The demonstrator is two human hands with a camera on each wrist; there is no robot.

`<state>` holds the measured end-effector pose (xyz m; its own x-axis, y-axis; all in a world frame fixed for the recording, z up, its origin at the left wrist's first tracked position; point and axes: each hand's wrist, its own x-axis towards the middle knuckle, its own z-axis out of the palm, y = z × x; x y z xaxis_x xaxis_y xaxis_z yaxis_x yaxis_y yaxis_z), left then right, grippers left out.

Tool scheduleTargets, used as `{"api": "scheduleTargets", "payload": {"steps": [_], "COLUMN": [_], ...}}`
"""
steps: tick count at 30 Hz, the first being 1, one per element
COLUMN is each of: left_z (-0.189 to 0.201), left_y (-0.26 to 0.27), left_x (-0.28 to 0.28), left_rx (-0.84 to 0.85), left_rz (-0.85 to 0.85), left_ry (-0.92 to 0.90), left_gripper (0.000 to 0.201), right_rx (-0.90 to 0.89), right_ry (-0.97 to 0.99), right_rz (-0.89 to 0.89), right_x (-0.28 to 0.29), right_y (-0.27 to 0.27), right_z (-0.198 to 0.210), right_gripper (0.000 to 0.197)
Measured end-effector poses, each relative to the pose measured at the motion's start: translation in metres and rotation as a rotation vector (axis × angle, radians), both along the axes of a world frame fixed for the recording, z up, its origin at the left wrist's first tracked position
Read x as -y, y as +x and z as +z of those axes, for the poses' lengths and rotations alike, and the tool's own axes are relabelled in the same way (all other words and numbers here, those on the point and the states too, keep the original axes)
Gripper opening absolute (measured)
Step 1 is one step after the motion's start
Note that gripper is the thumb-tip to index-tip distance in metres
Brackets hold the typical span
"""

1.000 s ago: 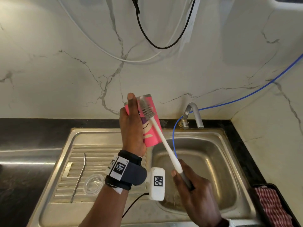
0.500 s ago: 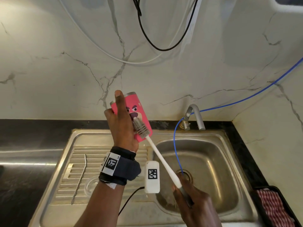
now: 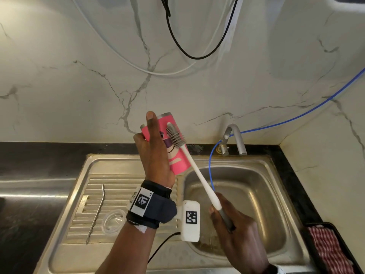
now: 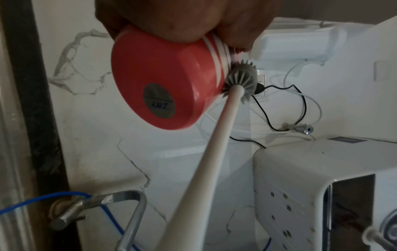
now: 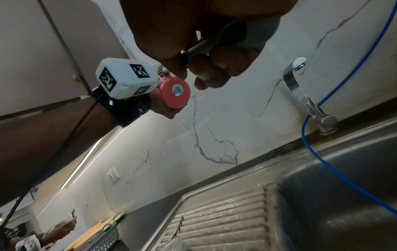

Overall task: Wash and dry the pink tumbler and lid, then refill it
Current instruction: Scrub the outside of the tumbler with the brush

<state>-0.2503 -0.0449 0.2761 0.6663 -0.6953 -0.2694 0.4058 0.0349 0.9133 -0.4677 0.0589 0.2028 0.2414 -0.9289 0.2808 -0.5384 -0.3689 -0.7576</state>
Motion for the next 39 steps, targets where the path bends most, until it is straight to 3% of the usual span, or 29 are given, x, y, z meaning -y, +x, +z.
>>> {"api": "scheduleTargets", "payload": {"steps": [6, 11, 16, 21, 27, 32, 36, 39], "left_z": [0.003, -0.003, 0.003, -0.001, 0.0, -0.004, -0.002, -0.003], "left_y": [0.014, 0.0, 0.015, -0.002, 0.014, 0.002, 0.015, 0.013], "left_x": [0.002, -0.001, 0.002, -0.002, 0.002, -0.002, 0.0, -0.001], "left_rx": [-0.034, -0.027, -0.038, -0.034, -0.05, -0.04, -0.055, -0.04], "left_rz": [0.07, -0.011, 0.066, -0.023, 0.045, -0.021, 0.028, 0.022], "left_ry": [-0.038, -0.007, -0.05, -0.019, -0.051, -0.045, -0.069, -0.064], "left_gripper": [0.055, 0.049, 0.066, 0.066, 0.074, 0.069, 0.088, 0.087], "right_rx": [0.011, 0.013, 0.025, 0.032, 0.033, 0.021, -0.004, 0.01], "right_ry": [0.046, 0.018, 0.08, 0.041, 0.086, 0.06, 0.116, 0.108], "right_rz": [0.004, -0.021, -0.011, -0.005, 0.011, 0.018, -0.002, 0.009], "right_x": [-0.014, 0.001, -0.016, -0.004, -0.02, -0.009, -0.02, -0.014], "right_y": [-0.008, 0.0, -0.008, 0.002, -0.003, 0.004, -0.003, 0.002], "right_z": [-0.002, -0.001, -0.002, 0.0, 0.002, 0.001, -0.004, 0.0], "right_gripper": [0.041, 0.04, 0.047, 0.042, 0.048, 0.042, 0.042, 0.042]}}
